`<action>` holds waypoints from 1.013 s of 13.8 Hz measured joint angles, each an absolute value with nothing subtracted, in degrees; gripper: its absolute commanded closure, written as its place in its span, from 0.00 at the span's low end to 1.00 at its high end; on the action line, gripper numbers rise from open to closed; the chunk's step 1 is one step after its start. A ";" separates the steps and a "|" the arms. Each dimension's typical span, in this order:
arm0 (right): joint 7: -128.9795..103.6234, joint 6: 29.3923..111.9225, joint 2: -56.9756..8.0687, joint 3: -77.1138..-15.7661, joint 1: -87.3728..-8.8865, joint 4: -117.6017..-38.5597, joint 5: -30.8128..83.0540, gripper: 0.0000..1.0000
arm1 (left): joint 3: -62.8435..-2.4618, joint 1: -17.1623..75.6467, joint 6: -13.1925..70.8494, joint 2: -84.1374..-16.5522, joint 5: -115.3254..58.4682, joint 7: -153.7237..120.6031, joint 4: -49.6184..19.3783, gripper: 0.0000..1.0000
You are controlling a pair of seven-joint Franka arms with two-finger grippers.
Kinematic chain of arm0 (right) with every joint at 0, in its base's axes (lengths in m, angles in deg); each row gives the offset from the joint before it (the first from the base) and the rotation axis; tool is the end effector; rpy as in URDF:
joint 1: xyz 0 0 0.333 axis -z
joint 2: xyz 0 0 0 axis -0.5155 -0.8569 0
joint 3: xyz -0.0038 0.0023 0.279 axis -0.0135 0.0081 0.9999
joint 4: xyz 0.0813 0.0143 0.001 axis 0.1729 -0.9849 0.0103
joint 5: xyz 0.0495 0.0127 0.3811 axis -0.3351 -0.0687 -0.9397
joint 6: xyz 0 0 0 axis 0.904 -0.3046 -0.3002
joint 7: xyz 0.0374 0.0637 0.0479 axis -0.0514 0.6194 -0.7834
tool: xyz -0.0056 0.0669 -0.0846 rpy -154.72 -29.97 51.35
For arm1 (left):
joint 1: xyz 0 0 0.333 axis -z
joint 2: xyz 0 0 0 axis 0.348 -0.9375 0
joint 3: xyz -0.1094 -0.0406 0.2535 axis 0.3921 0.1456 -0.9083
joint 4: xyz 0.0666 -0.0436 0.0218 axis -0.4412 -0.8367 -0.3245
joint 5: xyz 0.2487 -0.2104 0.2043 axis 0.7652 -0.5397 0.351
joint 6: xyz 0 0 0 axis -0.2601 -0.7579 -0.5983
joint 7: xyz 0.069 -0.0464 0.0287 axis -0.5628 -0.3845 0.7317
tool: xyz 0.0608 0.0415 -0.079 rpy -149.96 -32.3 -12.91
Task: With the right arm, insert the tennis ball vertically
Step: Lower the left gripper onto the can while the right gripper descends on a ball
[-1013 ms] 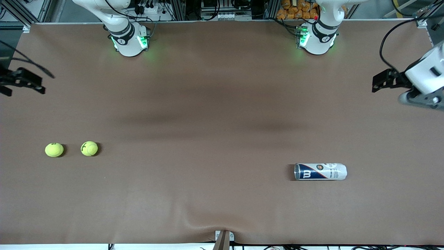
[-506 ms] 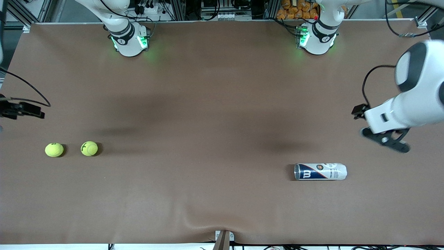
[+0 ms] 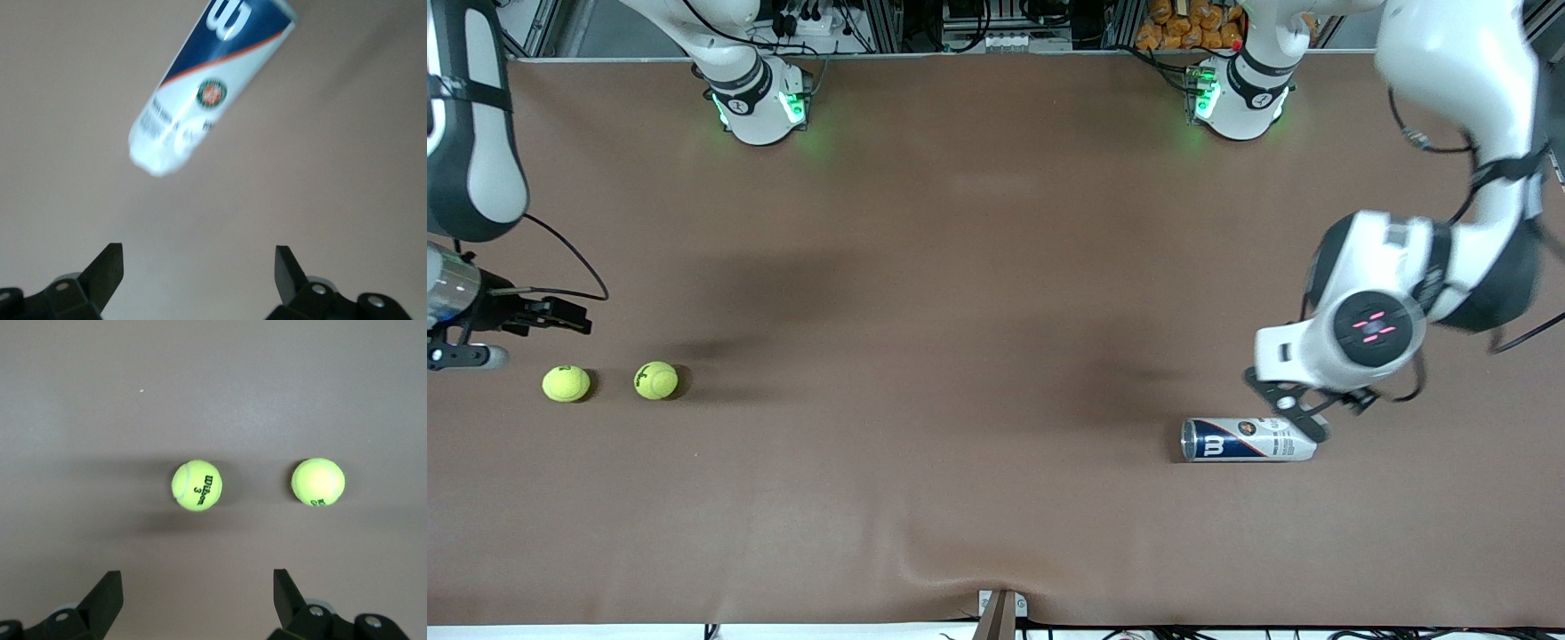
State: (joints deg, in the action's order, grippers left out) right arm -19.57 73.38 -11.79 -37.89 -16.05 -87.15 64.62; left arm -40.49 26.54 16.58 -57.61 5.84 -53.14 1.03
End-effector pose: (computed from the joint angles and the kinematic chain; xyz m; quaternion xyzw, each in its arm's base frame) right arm 0.5764 -0.1237 0.3745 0.9999 0.0064 -0.0066 0.0057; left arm 0.6485 -0.1383 0.3155 -0.8744 0.4497 0.1113 0.1440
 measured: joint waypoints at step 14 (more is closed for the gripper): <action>-19.50 117.01 -22.85 -37.58 -15.88 -105.98 64.49 0.00 | -40.62 27.06 36.25 -71.77 15.79 -65.19 1.14 0.00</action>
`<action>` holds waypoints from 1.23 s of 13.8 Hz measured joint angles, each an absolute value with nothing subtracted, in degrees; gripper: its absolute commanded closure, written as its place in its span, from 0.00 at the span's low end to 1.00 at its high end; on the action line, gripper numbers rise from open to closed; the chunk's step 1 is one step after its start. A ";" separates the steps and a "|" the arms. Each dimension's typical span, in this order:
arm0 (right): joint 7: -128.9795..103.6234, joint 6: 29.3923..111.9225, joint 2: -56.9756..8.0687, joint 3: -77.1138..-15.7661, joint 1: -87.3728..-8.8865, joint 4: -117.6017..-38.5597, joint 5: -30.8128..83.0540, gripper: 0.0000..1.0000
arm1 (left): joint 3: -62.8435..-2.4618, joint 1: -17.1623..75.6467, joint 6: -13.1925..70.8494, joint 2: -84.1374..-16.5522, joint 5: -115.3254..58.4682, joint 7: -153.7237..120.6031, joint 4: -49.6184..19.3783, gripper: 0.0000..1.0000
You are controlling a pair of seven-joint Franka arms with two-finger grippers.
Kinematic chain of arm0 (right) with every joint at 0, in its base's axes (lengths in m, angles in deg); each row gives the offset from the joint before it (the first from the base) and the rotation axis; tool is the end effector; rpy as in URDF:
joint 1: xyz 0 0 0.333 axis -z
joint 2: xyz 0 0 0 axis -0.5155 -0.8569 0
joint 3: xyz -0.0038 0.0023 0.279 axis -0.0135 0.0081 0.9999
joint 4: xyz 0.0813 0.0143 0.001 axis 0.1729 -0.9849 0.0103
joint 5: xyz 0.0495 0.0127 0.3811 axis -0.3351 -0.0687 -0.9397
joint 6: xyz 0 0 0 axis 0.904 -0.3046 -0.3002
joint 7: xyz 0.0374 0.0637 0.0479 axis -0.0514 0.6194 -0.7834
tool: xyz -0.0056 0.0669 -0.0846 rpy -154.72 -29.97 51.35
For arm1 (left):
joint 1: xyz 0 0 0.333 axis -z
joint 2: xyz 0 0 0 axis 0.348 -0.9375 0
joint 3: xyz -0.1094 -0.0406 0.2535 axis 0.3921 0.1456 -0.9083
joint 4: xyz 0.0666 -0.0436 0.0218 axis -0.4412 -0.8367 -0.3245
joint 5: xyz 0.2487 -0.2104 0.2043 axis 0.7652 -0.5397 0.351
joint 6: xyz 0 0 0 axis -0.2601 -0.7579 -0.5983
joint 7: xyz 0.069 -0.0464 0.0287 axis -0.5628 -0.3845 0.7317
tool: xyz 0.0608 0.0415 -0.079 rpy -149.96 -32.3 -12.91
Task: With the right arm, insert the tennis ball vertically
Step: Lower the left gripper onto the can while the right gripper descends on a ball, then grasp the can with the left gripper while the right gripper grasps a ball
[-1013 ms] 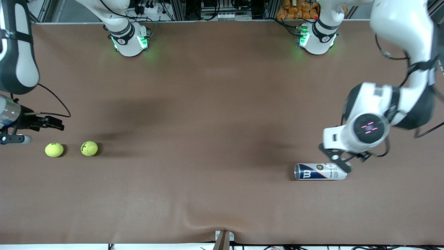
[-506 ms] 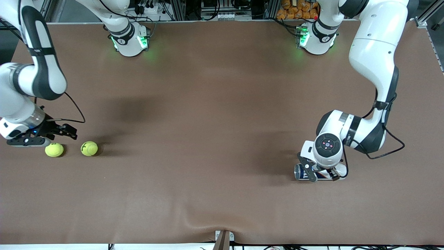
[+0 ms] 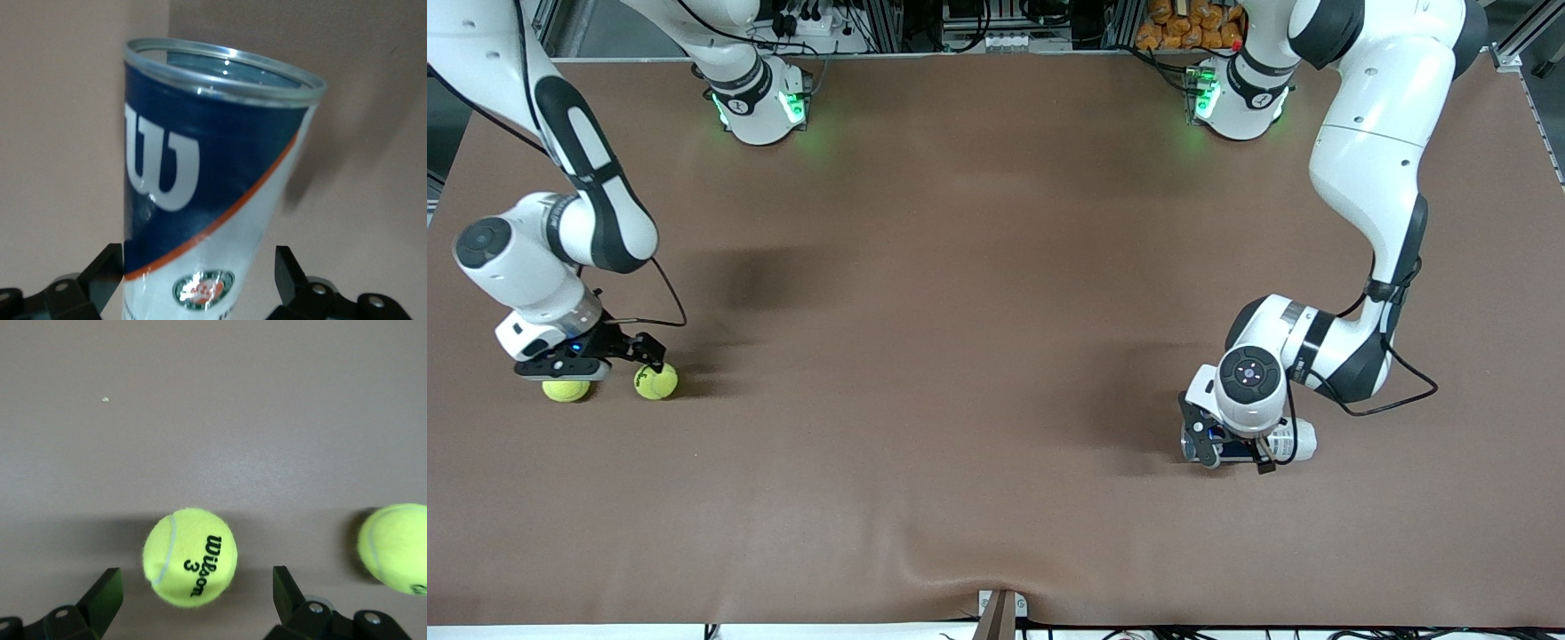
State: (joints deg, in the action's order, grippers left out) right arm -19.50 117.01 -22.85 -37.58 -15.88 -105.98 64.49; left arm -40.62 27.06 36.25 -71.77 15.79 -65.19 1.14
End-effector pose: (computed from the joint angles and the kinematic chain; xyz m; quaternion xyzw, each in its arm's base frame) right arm 0.5459 -0.1115 0.1985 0.9934 0.0089 0.1133 0.0180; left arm 0.6635 -0.1599 0.1754 -0.7663 0.6162 0.0769 0.1648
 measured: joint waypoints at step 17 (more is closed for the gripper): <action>-18.99 126.27 -28.80 -36.96 -15.92 -105.56 64.44 1.00 | -40.59 27.15 37.49 -73.80 18.44 -65.72 1.56 0.25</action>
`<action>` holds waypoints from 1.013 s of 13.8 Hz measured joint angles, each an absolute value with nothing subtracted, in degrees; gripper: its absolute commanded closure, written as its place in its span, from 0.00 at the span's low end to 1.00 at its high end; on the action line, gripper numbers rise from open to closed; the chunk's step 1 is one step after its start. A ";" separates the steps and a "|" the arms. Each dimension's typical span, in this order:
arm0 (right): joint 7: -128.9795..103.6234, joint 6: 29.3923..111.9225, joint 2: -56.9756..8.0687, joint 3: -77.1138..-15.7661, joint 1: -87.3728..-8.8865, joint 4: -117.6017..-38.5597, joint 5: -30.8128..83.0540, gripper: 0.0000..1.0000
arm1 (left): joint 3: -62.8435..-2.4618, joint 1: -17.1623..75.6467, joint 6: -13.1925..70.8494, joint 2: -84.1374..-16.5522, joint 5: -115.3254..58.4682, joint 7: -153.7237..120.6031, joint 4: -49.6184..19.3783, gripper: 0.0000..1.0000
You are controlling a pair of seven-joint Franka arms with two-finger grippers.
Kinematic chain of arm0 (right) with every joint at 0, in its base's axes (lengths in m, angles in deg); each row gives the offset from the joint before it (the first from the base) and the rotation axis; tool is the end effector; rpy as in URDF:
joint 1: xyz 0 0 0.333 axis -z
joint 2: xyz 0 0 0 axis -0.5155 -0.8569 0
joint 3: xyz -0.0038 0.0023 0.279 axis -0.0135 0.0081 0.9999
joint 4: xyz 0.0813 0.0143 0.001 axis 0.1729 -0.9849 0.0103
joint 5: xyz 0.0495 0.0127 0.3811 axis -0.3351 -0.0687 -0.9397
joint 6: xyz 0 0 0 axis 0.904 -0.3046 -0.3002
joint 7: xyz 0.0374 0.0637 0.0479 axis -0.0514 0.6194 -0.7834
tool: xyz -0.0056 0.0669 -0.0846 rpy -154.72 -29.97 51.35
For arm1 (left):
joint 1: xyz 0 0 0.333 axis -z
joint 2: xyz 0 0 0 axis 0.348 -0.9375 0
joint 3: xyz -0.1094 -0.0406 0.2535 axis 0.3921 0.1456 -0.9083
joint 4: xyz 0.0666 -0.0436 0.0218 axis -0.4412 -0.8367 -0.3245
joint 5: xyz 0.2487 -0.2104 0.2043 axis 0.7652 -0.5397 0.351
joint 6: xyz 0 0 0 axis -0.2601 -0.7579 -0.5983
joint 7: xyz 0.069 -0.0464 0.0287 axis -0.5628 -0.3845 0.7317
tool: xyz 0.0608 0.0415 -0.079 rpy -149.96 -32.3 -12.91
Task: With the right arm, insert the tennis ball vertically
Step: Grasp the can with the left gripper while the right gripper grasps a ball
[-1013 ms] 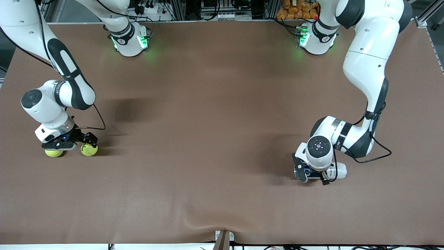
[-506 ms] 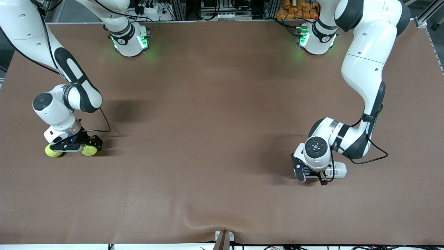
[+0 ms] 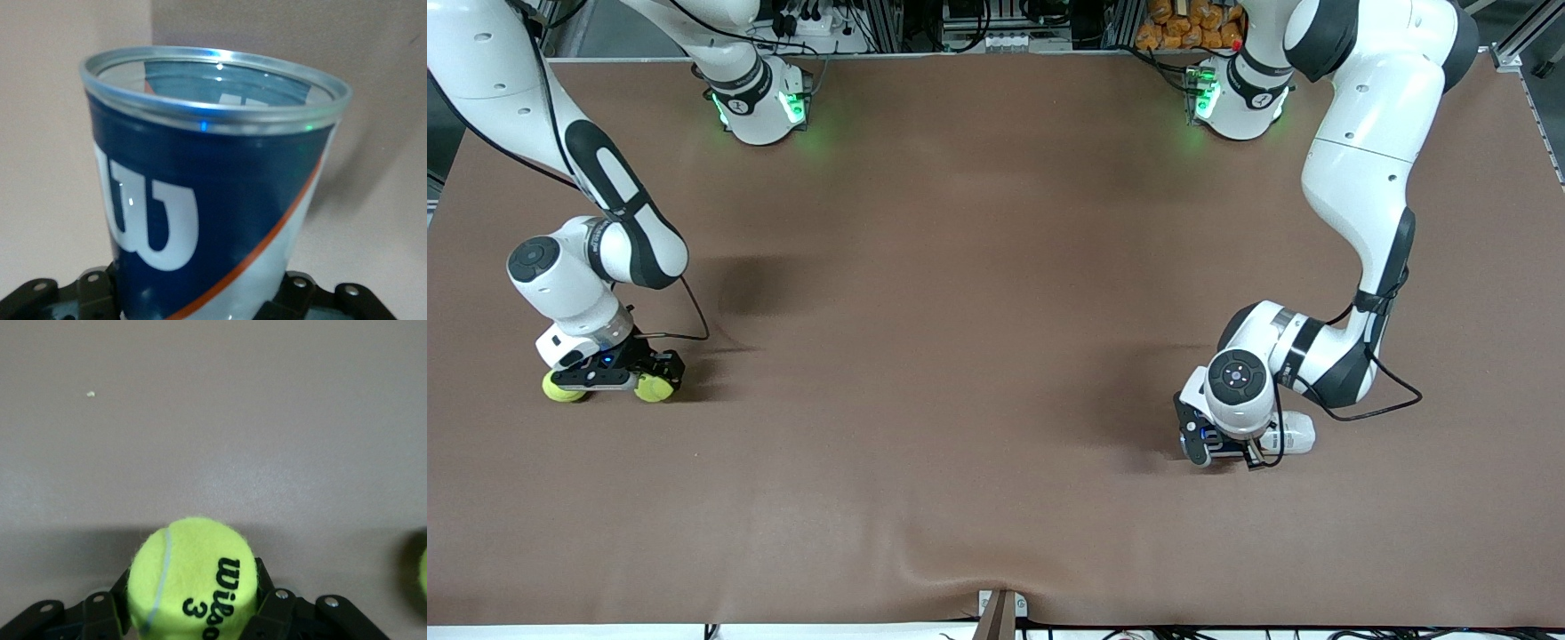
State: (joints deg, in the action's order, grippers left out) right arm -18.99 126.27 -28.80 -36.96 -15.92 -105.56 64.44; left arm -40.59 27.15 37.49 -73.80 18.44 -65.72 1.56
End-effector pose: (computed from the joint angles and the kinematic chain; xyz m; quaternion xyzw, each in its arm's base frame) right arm 0.5474 -0.1043 0.1619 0.9890 0.0074 0.1467 0.0168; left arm 0.6622 -0.1613 0.1566 -0.7495 0.6333 0.0815 0.1746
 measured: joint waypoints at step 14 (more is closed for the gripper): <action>-12.62 61.52 -0.16 -34.54 -20.94 -89.24 61.90 1.00 | -25.68 25.25 38.03 -71.69 -7.34 -68.61 4.84 0.26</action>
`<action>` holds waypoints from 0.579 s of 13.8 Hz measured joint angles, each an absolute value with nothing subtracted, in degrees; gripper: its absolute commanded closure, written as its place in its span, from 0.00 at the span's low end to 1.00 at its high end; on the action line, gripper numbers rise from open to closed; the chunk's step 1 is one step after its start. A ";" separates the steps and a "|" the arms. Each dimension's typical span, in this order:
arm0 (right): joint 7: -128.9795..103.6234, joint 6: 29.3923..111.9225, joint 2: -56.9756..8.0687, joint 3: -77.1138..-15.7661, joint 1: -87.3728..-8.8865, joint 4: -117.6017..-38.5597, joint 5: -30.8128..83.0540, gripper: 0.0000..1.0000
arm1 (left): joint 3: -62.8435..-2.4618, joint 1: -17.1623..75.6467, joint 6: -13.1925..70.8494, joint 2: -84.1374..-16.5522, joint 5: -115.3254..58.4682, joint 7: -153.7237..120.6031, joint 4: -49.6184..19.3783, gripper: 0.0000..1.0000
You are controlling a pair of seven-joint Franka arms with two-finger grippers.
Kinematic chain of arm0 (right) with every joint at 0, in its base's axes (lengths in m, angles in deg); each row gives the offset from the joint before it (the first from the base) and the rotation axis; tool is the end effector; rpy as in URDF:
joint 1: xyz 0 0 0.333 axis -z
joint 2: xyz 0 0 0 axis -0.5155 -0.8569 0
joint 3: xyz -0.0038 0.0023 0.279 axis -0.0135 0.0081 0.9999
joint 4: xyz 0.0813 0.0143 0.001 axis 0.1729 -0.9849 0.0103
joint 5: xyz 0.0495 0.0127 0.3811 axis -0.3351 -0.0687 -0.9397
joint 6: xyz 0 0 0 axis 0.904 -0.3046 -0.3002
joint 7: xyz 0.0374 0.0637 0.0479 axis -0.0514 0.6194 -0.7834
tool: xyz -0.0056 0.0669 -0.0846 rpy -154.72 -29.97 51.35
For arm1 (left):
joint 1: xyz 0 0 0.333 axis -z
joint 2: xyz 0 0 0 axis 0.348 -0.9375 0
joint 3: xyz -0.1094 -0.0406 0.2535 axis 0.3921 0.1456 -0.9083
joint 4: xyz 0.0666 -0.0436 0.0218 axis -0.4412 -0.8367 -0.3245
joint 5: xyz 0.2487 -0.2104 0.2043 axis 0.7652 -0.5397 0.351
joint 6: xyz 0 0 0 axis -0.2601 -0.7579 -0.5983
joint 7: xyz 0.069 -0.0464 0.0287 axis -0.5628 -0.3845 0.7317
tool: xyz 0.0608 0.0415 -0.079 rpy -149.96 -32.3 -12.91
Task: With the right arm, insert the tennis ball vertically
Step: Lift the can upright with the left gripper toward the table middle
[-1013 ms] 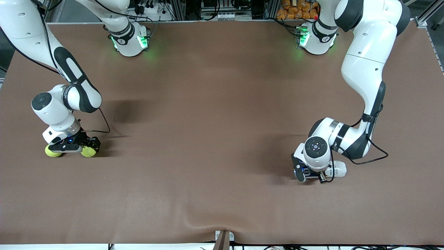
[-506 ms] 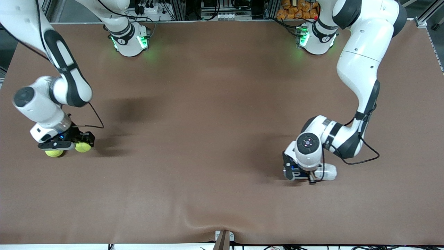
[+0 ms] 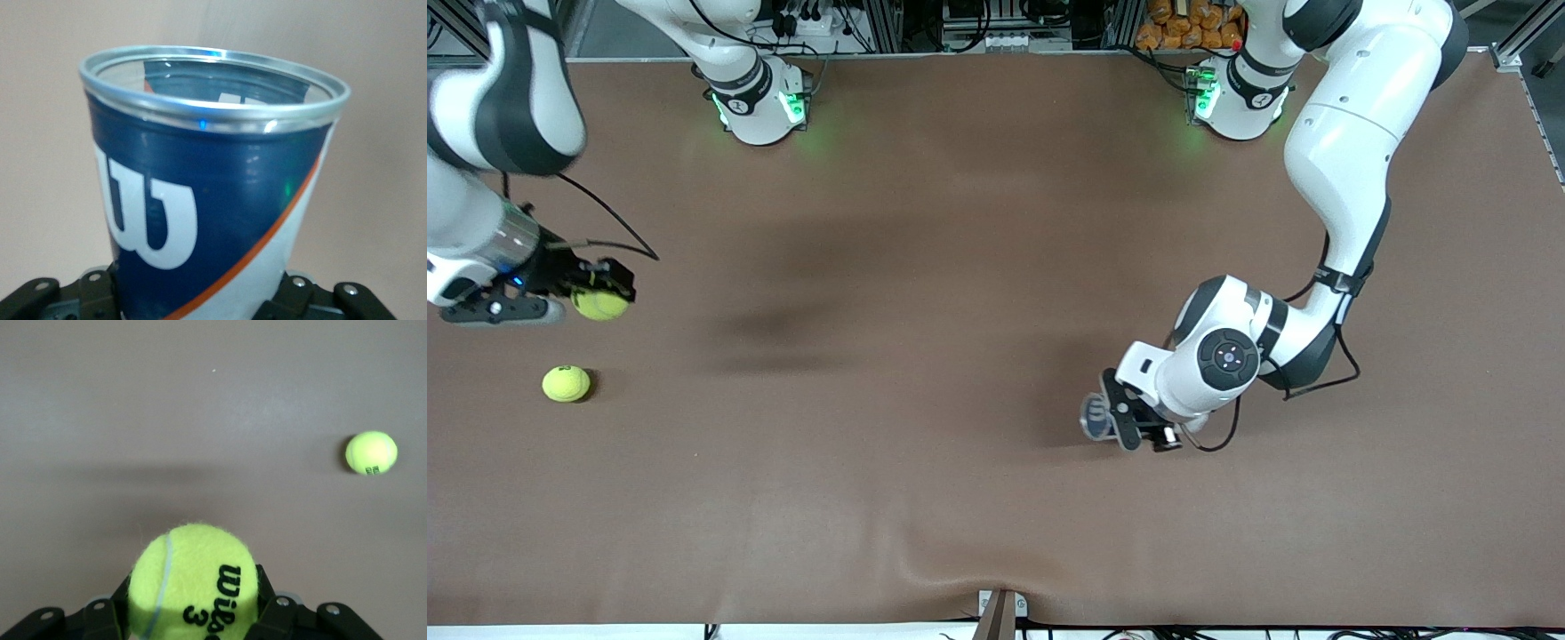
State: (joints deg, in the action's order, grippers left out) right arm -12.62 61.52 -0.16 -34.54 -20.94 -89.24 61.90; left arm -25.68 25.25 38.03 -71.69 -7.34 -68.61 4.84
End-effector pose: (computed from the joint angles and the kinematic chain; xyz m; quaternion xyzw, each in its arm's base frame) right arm 0.5421 -0.0326 0.4552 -0.9996 -0.0085 0.0250 0.0108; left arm 0.6408 -0.2942 0.2356 0.7922 -0.6053 0.0439 0.0639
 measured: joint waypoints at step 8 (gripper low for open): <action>-9.79 36.22 -0.14 -34.56 -21.97 -67.35 61.74 1.00 | -15.04 24.95 49.80 -71.05 -20.75 -66.81 4.54 0.27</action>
